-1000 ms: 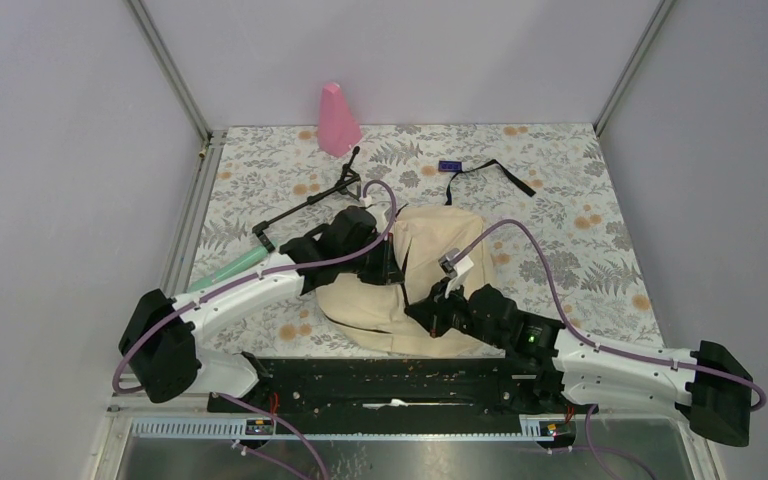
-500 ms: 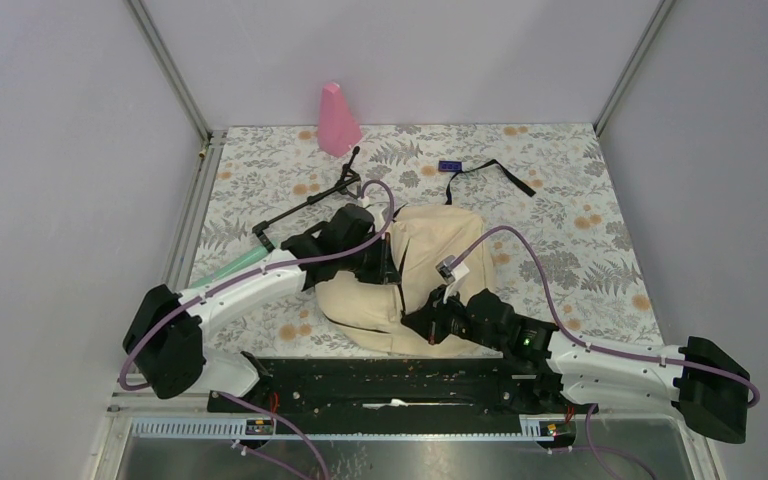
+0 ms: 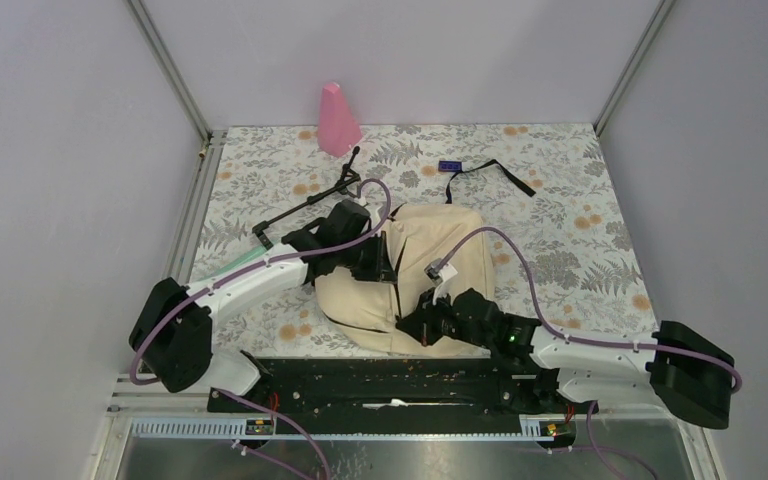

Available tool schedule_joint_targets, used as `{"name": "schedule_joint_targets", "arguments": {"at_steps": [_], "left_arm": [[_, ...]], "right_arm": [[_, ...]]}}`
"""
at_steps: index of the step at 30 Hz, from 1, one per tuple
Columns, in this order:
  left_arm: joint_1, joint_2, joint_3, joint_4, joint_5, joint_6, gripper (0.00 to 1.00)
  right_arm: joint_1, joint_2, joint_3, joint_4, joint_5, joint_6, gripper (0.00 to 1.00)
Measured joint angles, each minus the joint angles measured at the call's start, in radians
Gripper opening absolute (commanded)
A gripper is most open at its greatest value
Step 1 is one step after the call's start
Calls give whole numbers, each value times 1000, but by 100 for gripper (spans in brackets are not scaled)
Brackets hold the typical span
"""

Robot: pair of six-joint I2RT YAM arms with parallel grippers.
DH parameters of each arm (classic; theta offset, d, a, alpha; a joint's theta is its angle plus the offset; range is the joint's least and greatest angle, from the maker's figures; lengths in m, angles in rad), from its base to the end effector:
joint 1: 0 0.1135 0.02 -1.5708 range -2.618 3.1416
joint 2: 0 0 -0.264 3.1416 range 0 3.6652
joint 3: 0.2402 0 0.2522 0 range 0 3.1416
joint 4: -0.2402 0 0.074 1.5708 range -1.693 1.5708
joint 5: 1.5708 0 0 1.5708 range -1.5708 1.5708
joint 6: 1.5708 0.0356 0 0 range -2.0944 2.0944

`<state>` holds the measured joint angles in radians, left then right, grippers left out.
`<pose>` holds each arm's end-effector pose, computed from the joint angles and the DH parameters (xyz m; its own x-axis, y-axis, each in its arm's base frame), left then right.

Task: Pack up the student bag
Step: Zip the student bag at the center of the board.

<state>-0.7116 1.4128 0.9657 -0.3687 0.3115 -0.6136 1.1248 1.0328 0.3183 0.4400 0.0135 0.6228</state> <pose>0.2195 -0.2037 0.2438 -0.9004 0.0527 -0.4318 0.3207 0.7511 -0.5771 0.0930 0.1934 0.1953 -0.6179 0.0598 -0.7840 -0.6600 0.5025 0.5585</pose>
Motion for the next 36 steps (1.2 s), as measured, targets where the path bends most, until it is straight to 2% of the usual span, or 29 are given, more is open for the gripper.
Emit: {"name": "schedule_joint_targets", "arguments": {"at_steps": [6, 9, 10, 13, 17, 22, 23, 25, 26, 27, 29, 30, 31, 36], "left_arm": [[34, 23, 0, -11, 14, -5, 0], [42, 29, 0, -6, 19, -13, 0], [45, 31, 0, 2, 17, -15, 0], [75, 40, 2, 67, -14, -16, 0], [120, 67, 7, 147, -65, -24, 0], [143, 109, 17, 218, -101, -39, 0], [145, 115, 17, 231, -105, -39, 6], [145, 119, 17, 252, -110, -39, 27], [145, 120, 17, 261, -114, -35, 47], [146, 120, 17, 275, -121, -34, 63], [150, 119, 16, 310, -140, -26, 86], [152, 117, 14, 325, -150, -25, 94], [155, 112, 10, 334, -161, -19, 98], [164, 4, -54, 348, -220, -1, 99]], "right_arm": [[0, 118, 56, -5, -7, -11, 0], [0, 103, 79, -44, 5, -20, 30], [1, 89, 90, -74, 13, -23, 44], [28, 23, 103, -205, 12, -26, 70], [48, -85, 109, -356, 57, -46, 89], [45, -228, 149, -502, 169, -95, 99], [42, -247, 158, -523, 188, -105, 99], [22, -286, 174, -562, 222, -126, 100], [1, -306, 178, -579, 235, -135, 100], [-32, -324, 179, -595, 237, -143, 100], [-109, -349, 179, -628, 230, -154, 100], [-157, -360, 179, -645, 227, -159, 100], [-198, -369, 179, -657, 221, -163, 100], [-409, -386, 187, -737, 172, -195, 100]]}}
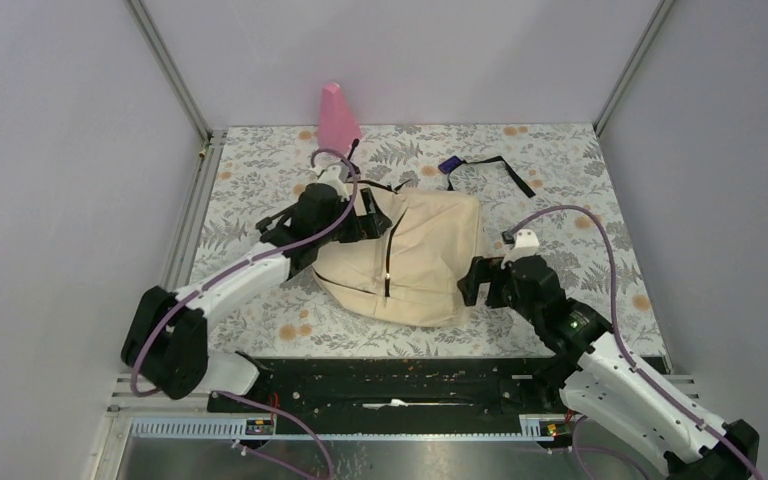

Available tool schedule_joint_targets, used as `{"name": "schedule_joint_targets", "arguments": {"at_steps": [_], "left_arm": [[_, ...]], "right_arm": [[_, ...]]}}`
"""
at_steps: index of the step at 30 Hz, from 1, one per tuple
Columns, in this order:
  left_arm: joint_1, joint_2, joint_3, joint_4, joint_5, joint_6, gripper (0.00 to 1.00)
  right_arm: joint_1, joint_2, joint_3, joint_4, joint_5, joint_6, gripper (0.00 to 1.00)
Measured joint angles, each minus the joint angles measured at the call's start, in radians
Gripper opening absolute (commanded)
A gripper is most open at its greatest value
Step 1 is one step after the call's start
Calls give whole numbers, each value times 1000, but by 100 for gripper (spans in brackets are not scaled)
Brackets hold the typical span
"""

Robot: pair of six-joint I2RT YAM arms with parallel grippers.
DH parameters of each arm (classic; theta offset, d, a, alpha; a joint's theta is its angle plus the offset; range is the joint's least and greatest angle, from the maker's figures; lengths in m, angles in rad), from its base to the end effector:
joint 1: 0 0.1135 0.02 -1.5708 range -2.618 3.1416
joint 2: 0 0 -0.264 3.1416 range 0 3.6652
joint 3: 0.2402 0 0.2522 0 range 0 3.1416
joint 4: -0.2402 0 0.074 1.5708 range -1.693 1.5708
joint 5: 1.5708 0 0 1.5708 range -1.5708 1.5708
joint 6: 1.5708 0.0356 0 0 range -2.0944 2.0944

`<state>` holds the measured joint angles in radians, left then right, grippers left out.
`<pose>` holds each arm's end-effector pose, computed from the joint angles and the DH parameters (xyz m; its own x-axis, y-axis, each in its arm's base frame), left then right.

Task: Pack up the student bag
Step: Zip the student bag at the center of the board, then reset both arms

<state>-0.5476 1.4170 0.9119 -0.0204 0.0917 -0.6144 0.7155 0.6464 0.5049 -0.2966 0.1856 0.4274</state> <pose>0.2695 -0.1682 0.2534 -0.6878 -0.2529 -0.6804 0.2320 0.8116 -0.5362 0.1243 0.0993 0.2511 -0.5063 0.0997 -0.8565 -0.3392 0.8902 0.3041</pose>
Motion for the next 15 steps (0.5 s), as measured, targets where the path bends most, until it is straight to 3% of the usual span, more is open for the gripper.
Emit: {"name": "schedule_joint_targets", "arguments": {"at_steps": [8, 11, 15], "left_arm": [[116, -355, -142, -55, -44, 16, 99], [172, -509, -145, -155, -88, 48, 99], [182, -692, -75, -336, -186, 137, 99]], "right_arm": [[-429, -10, 119, -190, -91, -34, 100], [-514, -21, 198, -249, -101, -35, 100], [-534, -44, 308, -298, -77, -51, 100]]}}
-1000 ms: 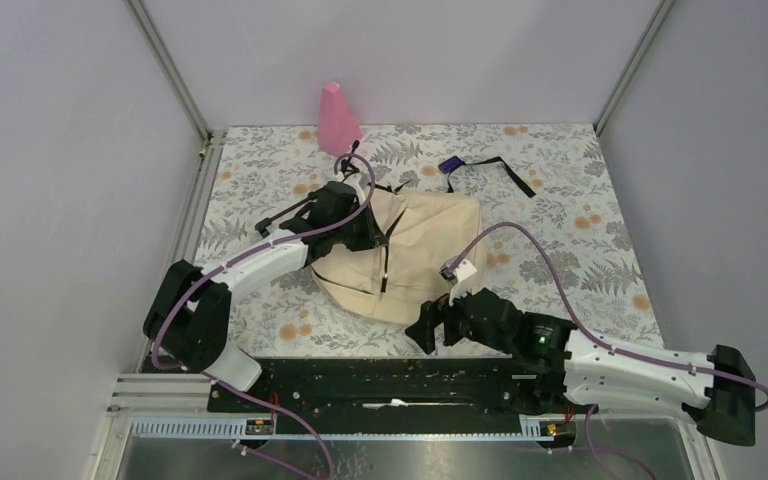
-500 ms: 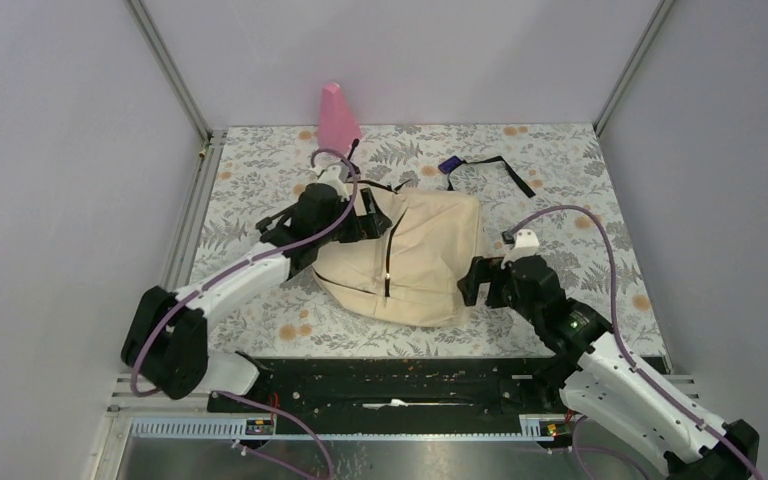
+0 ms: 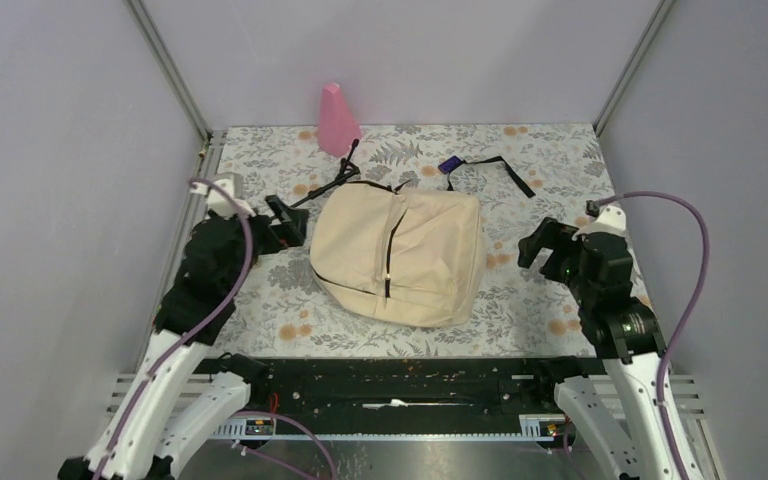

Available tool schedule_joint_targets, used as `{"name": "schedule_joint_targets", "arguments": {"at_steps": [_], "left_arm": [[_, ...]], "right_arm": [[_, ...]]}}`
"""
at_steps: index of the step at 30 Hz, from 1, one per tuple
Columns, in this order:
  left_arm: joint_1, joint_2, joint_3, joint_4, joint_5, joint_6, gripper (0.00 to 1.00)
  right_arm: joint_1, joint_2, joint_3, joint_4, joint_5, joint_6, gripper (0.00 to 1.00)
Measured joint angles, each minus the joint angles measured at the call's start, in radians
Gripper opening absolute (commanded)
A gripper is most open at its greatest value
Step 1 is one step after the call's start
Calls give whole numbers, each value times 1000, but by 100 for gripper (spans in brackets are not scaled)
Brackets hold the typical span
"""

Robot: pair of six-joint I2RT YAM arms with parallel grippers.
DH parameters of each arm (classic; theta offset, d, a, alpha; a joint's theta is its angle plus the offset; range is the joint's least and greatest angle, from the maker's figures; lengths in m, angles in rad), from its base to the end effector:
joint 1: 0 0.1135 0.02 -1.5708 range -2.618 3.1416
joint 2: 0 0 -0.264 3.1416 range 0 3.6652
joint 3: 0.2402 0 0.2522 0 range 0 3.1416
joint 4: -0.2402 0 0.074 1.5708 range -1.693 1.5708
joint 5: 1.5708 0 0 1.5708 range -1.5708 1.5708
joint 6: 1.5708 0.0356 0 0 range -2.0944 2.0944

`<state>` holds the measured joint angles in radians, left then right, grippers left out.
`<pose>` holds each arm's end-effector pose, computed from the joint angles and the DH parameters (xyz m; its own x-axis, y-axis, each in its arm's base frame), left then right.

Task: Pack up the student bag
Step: Reset both arms

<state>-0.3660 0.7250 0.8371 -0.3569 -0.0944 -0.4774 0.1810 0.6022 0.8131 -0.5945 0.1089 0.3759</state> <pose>0.1555 -0.0560 0.3491 -0.3255 -0.3651 -0.8722 0.1366 0.8946 -0.4255 0.1294 0.0197 0.3321 -0.3717 0.3030 -0.8775 0.0609 0.9512 0.3026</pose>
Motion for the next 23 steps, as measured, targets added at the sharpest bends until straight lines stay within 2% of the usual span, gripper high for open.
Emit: {"name": "schedule_joint_targets", "arguments": {"at_steps": [6, 9, 13, 17, 23], "left_arm": [[0, -215, 112, -121, -171, 127, 99], [0, -294, 97, -135, -226, 146, 99], [0, -396, -2, -151, -277, 148, 99], [0, -438, -68, -187, -309, 145, 99], [0, -456, -80, -196, -334, 143, 99]], "right_arm": [[-2, -179, 50, 19, 94, -83, 100], [-4, -323, 17, 92, 151, -117, 100], [-5, -492, -80, 171, 225, -148, 100], [-5, -523, -124, 165, 269, -177, 100], [-5, -523, -123, 161, 296, -213, 100]]}}
